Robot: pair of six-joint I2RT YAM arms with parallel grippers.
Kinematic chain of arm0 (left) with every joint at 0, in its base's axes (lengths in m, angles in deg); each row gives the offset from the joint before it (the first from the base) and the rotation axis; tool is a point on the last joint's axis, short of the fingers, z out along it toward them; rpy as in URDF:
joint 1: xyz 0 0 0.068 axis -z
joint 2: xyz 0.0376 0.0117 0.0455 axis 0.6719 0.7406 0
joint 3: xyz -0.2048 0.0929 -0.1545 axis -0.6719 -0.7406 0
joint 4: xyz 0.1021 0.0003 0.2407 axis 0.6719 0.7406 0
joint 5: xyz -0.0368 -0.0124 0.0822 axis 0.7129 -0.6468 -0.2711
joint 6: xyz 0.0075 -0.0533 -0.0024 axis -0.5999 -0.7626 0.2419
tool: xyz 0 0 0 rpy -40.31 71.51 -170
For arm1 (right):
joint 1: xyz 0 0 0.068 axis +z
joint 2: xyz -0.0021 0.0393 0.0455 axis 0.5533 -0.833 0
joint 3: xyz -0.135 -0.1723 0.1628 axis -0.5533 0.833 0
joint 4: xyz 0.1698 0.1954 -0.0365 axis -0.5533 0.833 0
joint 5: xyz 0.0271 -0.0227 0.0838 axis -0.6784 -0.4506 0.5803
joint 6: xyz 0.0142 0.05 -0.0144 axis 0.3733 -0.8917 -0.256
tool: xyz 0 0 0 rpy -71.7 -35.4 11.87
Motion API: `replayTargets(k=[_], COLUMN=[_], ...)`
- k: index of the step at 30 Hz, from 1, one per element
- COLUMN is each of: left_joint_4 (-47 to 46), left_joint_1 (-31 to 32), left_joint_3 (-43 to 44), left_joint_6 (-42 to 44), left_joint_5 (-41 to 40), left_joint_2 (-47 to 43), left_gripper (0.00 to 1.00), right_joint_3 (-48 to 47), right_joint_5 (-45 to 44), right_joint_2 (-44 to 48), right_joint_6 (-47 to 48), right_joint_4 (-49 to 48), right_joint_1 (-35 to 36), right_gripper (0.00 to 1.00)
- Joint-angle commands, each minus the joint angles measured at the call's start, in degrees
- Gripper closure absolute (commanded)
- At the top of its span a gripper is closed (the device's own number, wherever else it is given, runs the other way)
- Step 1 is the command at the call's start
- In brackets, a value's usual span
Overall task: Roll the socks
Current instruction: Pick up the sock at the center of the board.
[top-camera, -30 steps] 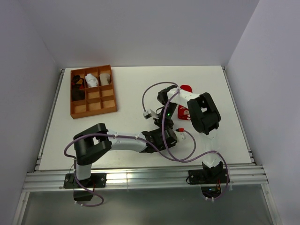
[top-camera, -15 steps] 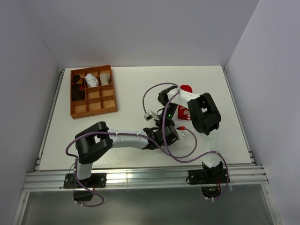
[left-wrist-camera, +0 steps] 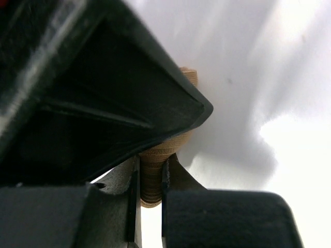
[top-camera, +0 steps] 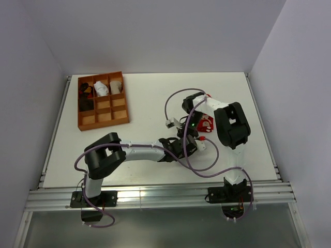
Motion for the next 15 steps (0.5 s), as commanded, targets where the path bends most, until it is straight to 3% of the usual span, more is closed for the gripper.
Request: replayTargets(k=[1,15], left_joint_4=[1.4,1.8], left_joint_1=[-2.2,-8.0], left_joint_3=[-0.4,0.3], left_joint_6=[-2.7,-8.7], left_joint_5=[4.7,8.0], left_joint_2=[5.7,-0.5], left_gripper=[1.0,1.0], right_joint_3=[0.2,-0.4], right_joint_5=[1.7,9.6], right_joint_2=[5.0,20.7], right_joint_6=[-1.4,-7.6], right_joint_4=[2.4,0.1], right_joint_1=[-2.7,-15.7], right_gripper=[0.36,0.33])
